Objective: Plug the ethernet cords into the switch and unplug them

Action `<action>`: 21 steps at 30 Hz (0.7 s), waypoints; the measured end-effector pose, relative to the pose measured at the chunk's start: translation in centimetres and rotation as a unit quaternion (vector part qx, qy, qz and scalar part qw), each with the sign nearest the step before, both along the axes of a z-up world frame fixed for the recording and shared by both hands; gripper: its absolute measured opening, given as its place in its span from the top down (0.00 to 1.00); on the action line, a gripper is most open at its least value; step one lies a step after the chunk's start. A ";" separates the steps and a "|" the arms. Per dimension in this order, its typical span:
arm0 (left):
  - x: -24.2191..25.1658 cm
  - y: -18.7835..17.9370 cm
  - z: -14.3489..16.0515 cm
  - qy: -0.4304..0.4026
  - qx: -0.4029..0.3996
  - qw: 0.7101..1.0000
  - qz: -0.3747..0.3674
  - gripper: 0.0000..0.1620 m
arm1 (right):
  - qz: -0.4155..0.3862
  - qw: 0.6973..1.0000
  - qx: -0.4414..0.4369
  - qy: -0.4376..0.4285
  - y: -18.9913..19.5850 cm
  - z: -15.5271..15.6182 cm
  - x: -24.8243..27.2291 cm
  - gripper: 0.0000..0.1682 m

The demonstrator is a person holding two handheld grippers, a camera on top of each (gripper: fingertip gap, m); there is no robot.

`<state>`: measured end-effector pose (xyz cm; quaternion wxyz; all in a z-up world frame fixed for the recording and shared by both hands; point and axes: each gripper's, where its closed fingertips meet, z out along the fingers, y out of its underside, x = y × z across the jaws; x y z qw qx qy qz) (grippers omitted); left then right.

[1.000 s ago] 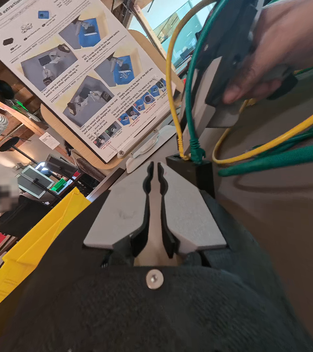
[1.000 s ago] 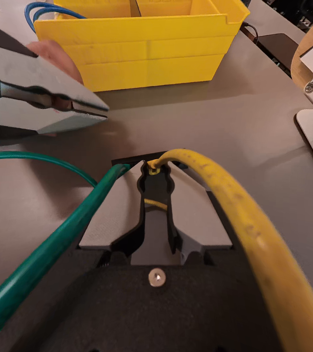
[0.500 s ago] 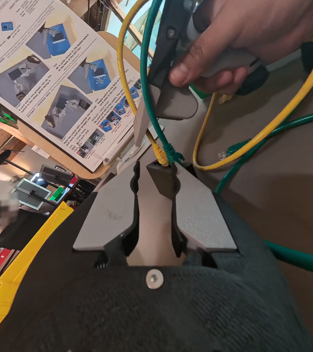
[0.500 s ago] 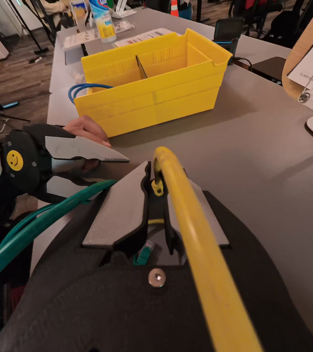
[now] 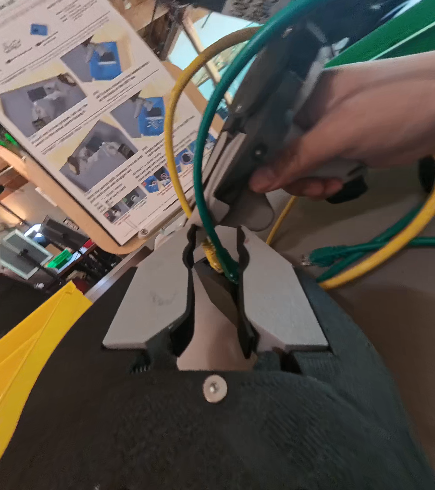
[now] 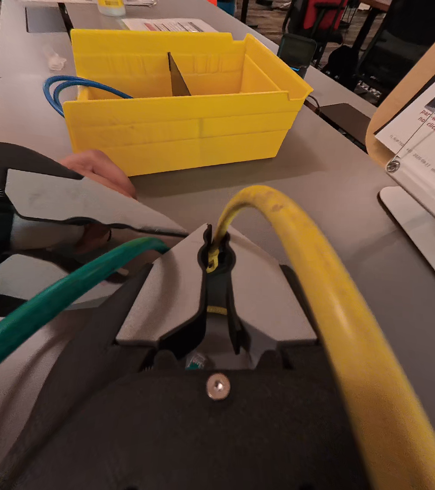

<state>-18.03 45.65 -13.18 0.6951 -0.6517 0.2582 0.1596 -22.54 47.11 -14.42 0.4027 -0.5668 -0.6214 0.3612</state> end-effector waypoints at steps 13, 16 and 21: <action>-1.3 0.4 0.0 -0.044 -0.025 0.999 0.018 0.94 | 0.000 0.999 -0.039 -0.017 0.2 0.0 0.9 0.86; -1.9 0.3 0.2 -0.059 -0.025 0.998 0.023 0.97 | 0.006 0.998 -0.059 -0.015 0.5 0.3 1.4 0.84; -3.6 0.2 1.0 -0.133 -0.018 0.990 0.029 0.98 | 0.028 0.997 -0.052 -0.045 0.2 -0.4 2.1 0.85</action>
